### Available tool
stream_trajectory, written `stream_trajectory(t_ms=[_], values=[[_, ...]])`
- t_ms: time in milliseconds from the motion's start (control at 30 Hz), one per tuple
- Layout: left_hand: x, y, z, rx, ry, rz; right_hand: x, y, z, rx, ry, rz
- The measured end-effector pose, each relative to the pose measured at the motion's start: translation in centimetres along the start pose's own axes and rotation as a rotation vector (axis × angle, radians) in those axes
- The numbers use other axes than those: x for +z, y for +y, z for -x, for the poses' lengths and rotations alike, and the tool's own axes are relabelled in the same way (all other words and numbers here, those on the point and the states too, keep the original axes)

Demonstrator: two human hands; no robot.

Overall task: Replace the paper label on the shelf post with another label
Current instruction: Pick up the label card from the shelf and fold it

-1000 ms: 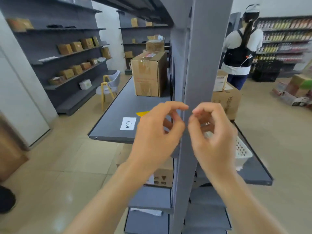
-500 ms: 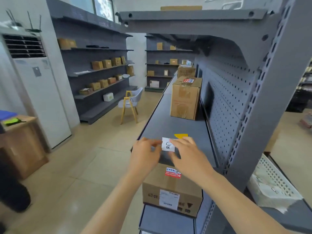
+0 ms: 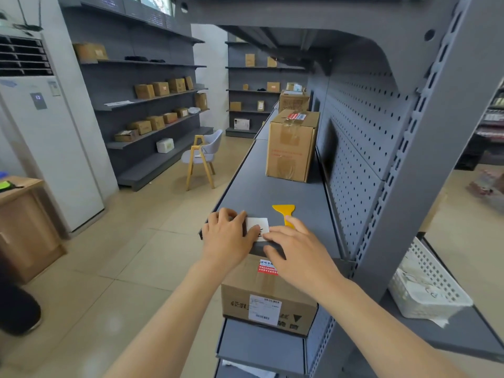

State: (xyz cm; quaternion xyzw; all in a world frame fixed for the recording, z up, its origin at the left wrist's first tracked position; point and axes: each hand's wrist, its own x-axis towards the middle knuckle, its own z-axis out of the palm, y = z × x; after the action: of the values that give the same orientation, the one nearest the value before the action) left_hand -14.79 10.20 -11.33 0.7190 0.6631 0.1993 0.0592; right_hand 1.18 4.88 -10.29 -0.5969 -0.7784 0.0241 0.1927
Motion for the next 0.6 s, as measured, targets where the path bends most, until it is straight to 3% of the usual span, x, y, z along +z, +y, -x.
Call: stream_trajectory(t_ms=[333, 500, 600], values=[[-0.4, 0.0, 0.5, 0.032, 0.028, 0.129, 0.3, 1.5, -0.4, -0.036, 0.088, -0.158], [-1.6, 0.1, 0.8, -0.076, 0.026, 0.759, -0.7, 1.8, -1.5, 0.12, 0.202, -0.411], [-3.2, 0.5, 1.3, -0.054, -0.031, 0.868, -2.1, 1.7, -2.0, 0.225, 0.184, -0.677]])
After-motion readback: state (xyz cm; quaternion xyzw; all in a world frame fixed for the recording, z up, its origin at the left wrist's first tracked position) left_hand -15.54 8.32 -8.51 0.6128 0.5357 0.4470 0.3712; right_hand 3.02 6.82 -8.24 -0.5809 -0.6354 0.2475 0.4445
